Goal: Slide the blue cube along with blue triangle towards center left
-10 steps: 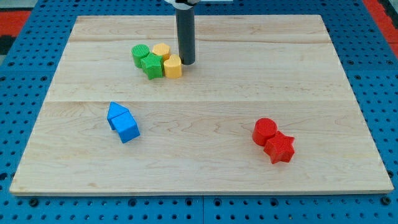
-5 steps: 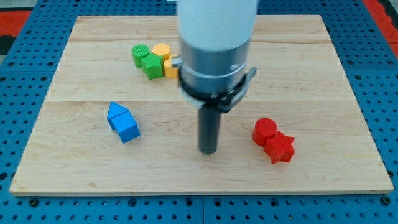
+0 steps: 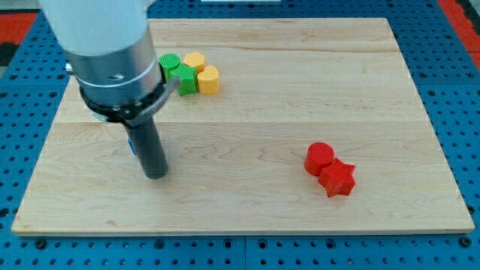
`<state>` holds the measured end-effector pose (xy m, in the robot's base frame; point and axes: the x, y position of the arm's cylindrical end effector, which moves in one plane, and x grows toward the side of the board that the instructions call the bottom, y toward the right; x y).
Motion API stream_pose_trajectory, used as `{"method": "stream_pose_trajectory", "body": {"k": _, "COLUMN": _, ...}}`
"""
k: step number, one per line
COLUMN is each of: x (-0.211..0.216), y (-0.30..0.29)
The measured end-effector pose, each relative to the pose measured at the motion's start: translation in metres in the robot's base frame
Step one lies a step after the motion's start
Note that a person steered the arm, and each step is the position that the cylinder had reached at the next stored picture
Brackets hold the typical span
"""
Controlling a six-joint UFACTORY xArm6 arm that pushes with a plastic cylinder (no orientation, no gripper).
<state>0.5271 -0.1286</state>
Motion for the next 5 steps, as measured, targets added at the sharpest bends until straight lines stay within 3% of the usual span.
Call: {"method": "stream_pose_trajectory", "body": {"k": 5, "x": -0.091, "y": -0.029}}
